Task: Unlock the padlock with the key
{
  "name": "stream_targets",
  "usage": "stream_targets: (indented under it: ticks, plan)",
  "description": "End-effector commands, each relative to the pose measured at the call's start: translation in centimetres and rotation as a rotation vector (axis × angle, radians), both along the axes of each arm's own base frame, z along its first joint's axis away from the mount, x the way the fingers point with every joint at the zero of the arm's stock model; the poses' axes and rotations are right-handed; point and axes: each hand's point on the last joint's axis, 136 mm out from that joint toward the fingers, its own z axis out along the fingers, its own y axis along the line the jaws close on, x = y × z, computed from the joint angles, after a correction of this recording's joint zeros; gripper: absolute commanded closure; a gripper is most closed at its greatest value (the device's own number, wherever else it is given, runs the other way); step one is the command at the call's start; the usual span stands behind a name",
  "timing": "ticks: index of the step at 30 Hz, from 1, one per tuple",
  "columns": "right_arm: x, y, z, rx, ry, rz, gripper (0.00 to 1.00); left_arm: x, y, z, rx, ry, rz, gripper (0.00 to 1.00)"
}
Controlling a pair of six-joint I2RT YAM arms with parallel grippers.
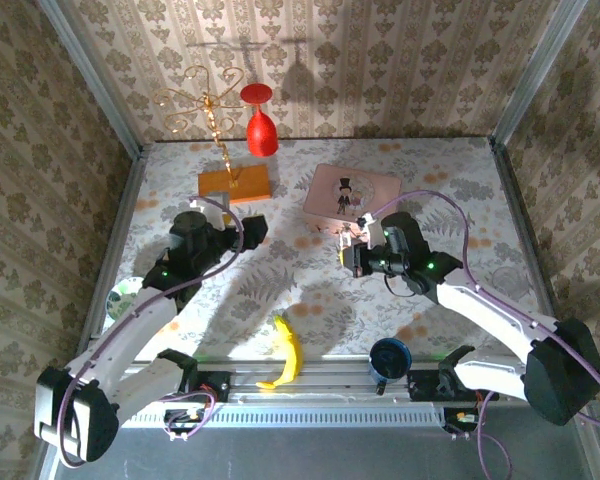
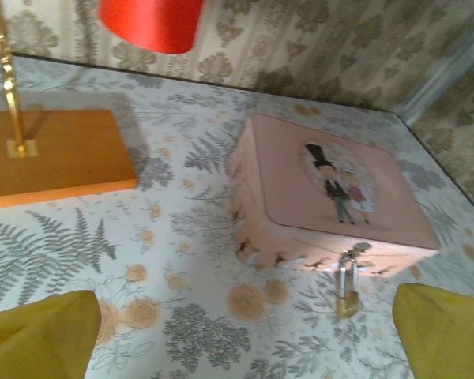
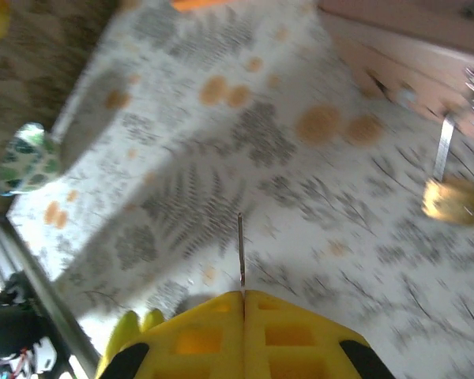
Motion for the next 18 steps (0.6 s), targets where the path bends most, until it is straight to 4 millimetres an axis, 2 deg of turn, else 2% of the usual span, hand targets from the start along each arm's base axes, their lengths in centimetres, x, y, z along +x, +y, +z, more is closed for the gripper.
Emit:
stream_targets:
  ticks: [1,8,14,18]
  plan:
    - [0.3,2.4,3.6,0.12,-0.167,0.114,1.0,-1.7,-2.0,3.0,-0.032,-0.036,-0.151,0.09]
    - [0.7,5.2,5.8,0.212,-0.245,0.196,1.0,-3.8,-4.8,5.4,-0.115,-0.037,-0.35,0.24]
    - [0.1,7.4,7.4,0.333,-0.251,0.284,1.0,-5.0,-6.0,5.7,-0.158,-0.022,-0.456,0.37]
    - [-0.2,8.2,8.9,0.412,-0.266,0.323,1.0,-6.1,-6.7,5.9,-0.196,-0.016,-0.532,0.38]
